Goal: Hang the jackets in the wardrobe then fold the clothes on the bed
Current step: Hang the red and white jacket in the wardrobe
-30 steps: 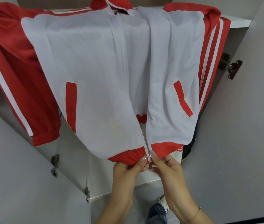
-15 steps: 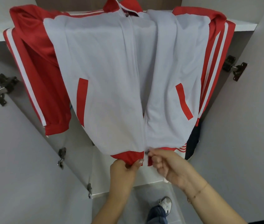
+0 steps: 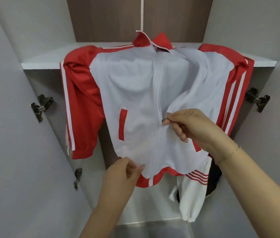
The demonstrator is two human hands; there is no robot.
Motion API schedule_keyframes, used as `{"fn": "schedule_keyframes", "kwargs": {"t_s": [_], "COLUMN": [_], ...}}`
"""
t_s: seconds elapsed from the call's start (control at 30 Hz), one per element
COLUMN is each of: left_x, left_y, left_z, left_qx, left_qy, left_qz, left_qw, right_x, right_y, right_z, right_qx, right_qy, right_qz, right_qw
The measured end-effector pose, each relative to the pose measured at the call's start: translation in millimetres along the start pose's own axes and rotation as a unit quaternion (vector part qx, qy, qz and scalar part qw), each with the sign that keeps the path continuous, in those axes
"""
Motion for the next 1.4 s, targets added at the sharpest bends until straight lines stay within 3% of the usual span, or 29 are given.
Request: {"fn": "schedule_keyframes", "kwargs": {"t_s": [0.13, 0.27, 0.4, 0.57, 0.63, 0.77, 0.9, 1.07, 1.17, 1.3, 1.4], "left_x": [75.5, 96.2, 78.3, 67.1, 79.2, 141.2, 183.8, 158.0, 130.2, 113.3, 139.1], "left_y": [0.3, -5.1, -14.2, -9.4, -3.5, 11.2, 16.9, 11.7, 13.3, 19.1, 27.3], "left_z": [-33.2, -47.7, -49.6, -59.8, -63.4, -75.7, -89.9, -89.1, -84.8, -75.2, -74.3], "left_qx": [0.015, 0.051, -0.036, -0.138, -0.098, 0.009, 0.065, 0.000, -0.037, -0.021, 0.028], "left_qy": [-0.084, -0.150, -0.096, -0.059, -0.074, -0.131, -0.182, -0.143, -0.111, -0.081, -0.129], "left_qz": [0.104, 0.160, 0.194, 0.103, 0.104, 0.252, 0.236, 0.198, 0.170, 0.185, 0.243], "left_qw": [0.991, 0.974, 0.976, 0.983, 0.987, 0.959, 0.952, 0.970, 0.978, 0.979, 0.961], "right_x": [-7.1, -20.4, -46.6, -79.4, -88.4, -94.4, -92.4, -93.1, -100.8, -112.3, -119.3], "right_y": [-4.5, -2.0, 18.7, 36.9, 40.0, 39.5, 42.2, 50.3, 49.2, 42.9, 39.5], "right_z": [-1.4, -3.4, -21.1, -48.2, -54.0, -57.0, -53.3, -55.7, -63.3, -72.3, -76.9], "right_qx": [-0.005, -0.001, 0.031, 0.059, 0.061, 0.046, 0.038, 0.032, 0.040, 0.053, 0.062], "right_qy": [-0.002, -0.004, -0.027, 0.022, 0.042, 0.055, 0.044, -0.025, -0.024, 0.012, 0.037], "right_qz": [-0.032, -0.072, -0.193, -0.175, -0.139, -0.078, -0.070, -0.163, -0.169, -0.128, -0.106], "right_qw": [0.999, 0.997, 0.980, 0.982, 0.988, 0.994, 0.996, 0.986, 0.985, 0.990, 0.992]}}
Point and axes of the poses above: each hand's wrist, its own z-axis away from the middle knuckle, its own y-axis out of the back of the hand, x = y × z, the point moved 3 cm from there along -z, towards the middle knuckle, and after that the axes turned 7 degrees about y, right-handed, at the moved point
